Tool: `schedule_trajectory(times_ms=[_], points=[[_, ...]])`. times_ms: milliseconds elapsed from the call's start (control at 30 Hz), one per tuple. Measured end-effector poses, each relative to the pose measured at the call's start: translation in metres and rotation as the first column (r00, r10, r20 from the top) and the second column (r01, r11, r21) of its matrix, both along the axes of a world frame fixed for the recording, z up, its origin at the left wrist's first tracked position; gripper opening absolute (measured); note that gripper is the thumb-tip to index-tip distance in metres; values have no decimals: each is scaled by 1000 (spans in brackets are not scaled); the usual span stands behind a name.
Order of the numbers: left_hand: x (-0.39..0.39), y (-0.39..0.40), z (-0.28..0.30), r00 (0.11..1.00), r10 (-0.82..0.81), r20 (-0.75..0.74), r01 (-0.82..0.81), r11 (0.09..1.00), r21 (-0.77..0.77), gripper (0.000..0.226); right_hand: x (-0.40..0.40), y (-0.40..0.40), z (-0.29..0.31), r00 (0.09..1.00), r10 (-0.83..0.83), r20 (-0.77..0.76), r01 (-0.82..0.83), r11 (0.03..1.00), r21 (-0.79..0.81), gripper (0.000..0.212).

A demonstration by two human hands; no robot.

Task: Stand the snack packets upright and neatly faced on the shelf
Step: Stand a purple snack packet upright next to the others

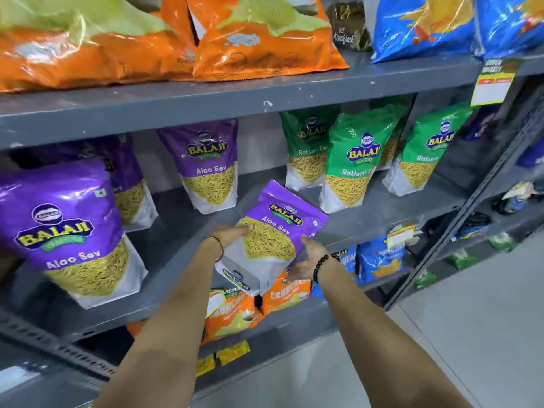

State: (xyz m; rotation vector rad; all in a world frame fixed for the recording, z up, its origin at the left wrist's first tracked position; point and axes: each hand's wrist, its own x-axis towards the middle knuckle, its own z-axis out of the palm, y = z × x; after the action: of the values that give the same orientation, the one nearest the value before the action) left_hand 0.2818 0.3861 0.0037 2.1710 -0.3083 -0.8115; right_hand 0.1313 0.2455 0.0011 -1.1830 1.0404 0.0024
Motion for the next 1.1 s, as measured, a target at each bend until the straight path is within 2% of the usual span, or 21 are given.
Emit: schedule_trajectory(times_ms=[133, 200, 333, 367, 433, 500, 633, 733, 800, 867, 933, 1100], points=[[-7, 4, -1, 998, 48, -28, -50, 997, -59, 66, -2, 6, 9, 999, -37, 6, 34, 969, 244, 52], [-10, 10, -2, 996, 70, -61, -77, 990, -118, 73, -2, 1, 5, 1000, -9, 19, 3, 969, 248, 51], [-11, 26, -14, 962, 108, -252, -181, 940, -290, 86, -4, -6, 4, 989, 49, 142, -76, 978, 194, 36], [-14, 29, -14, 949, 102, -297, -208, 913, -350, 76, -5, -7, 8, 977, 66, 201, -106, 976, 192, 33], [-28, 37, -1, 943, 56, -328, -211, 862, -461, 32, -6, -14, 15, 942, 128, 310, -179, 974, 142, 29], [-41, 46, 13, 959, -18, -282, -136, 846, -516, 12, -8, -25, 24, 895, 261, 362, -295, 955, 42, 33], [-59, 66, 42, 972, -154, -179, 14, 792, -610, 20, -13, -46, 47, 747, 441, 497, -497, 868, -24, 61], [-72, 75, 64, 971, -211, -116, 87, 754, -651, 23, -14, -55, 67, 619, 520, 588, -584, 806, -98, 52], [-79, 81, 76, 967, -243, -78, 126, 722, -681, 26, -13, -56, 79, 566, 553, 612, -604, 783, -149, 48], [-84, 85, 85, 963, -269, -32, 173, 703, -690, 43, -12, -57, 88, 518, 586, 624, -637, 751, -176, 48], [-84, 88, 89, 963, -270, -9, 193, 712, -676, 62, -11, -56, 93, 480, 611, 630, -664, 722, -195, 47], [-76, 88, 82, 969, -246, -16, 175, 729, -661, 67, -6, -54, 88, 470, 629, 620, -684, 703, -194, 46]])
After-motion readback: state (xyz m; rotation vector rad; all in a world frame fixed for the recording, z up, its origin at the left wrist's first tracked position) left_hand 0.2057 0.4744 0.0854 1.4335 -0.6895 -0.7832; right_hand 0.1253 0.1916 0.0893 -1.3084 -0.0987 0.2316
